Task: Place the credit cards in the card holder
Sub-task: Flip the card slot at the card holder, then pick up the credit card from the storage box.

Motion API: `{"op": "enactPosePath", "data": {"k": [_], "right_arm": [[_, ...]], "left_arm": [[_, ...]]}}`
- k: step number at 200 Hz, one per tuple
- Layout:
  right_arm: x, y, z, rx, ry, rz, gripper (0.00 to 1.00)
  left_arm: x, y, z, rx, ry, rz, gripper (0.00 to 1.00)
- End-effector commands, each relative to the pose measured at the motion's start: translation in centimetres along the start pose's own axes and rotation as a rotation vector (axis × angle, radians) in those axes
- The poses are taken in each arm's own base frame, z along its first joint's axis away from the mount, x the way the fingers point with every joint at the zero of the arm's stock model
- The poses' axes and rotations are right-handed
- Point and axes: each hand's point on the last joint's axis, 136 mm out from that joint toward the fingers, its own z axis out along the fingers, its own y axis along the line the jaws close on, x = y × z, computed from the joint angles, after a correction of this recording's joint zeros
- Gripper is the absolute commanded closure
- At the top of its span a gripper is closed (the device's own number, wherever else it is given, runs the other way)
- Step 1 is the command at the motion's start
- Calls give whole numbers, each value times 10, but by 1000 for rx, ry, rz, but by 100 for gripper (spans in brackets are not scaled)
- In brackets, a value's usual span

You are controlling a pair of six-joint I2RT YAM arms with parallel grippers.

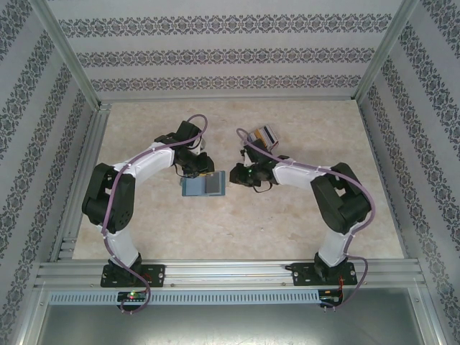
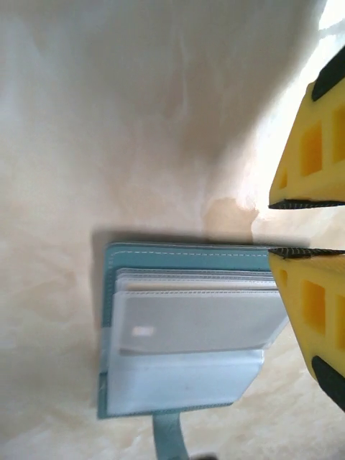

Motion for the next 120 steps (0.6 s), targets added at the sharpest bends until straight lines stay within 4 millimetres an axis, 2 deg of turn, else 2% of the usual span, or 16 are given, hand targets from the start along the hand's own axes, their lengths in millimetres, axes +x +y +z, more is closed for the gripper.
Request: {"op": "enactPosePath", "data": {"k": [1, 22, 53, 89, 120], "right_arm": [[-25, -6, -37, 43, -70, -49, 75], [-52, -16, -65, 61, -129, -40, 75], [-85, -30, -94, 109, -180, -52, 74], [-112, -44, -112, 174, -197, -74, 72], [-133, -62, -115, 227, -177, -74, 70]], "left_arm": [[-9, -19, -6, 60, -44, -3, 73], [-20, -27, -9, 87, -84, -15, 72], [-36, -42, -12, 143, -136, -28, 71], [-54, -56, -13, 184, -185, -35, 71], [-72, -67, -10, 209, -233, -39, 70]]}}
